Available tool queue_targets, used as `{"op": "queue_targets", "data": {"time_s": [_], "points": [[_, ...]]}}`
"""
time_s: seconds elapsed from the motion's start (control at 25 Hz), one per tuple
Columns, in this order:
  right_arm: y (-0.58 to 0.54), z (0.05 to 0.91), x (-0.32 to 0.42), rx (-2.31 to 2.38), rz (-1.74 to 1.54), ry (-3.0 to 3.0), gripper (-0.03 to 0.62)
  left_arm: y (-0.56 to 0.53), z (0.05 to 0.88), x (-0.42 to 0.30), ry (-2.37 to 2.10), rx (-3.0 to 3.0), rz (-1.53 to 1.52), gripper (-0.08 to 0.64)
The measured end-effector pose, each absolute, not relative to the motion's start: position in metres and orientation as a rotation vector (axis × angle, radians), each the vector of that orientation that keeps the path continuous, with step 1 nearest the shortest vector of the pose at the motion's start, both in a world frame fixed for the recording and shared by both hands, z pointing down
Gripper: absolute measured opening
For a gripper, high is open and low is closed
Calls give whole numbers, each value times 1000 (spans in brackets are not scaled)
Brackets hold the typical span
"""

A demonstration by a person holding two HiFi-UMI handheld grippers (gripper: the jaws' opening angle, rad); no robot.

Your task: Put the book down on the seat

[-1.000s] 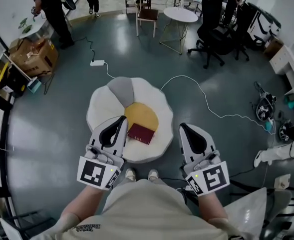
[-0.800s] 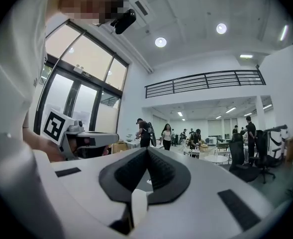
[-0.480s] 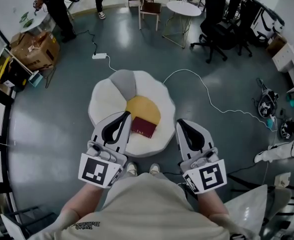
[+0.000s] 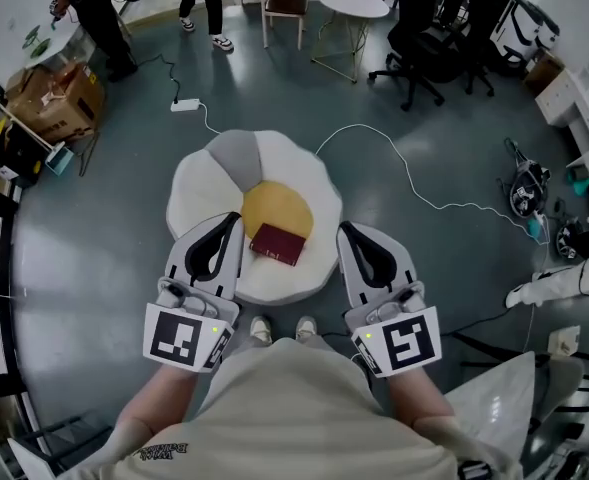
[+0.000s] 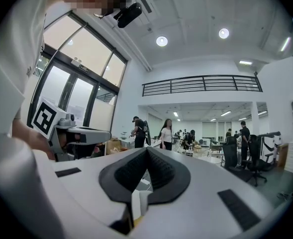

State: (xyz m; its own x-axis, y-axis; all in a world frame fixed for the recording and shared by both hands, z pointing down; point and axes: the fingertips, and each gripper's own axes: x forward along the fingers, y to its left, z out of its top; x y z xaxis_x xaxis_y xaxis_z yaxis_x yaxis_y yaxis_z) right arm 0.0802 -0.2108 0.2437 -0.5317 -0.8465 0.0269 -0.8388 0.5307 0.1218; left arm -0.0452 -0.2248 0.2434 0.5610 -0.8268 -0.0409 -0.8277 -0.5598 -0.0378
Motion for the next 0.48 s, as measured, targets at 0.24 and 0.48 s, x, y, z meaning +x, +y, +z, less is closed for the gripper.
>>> {"op": "queue_targets", "data": {"time_s": [0.24, 0.48], "points": [[-216, 240, 83, 1471, -150, -2677, 0, -228, 244, -42, 1454, -2728, 10, 3], [-222, 245, 82, 1478, -139, -2670, 0, -232, 246, -41, 1450, -2737, -15, 3]]}}
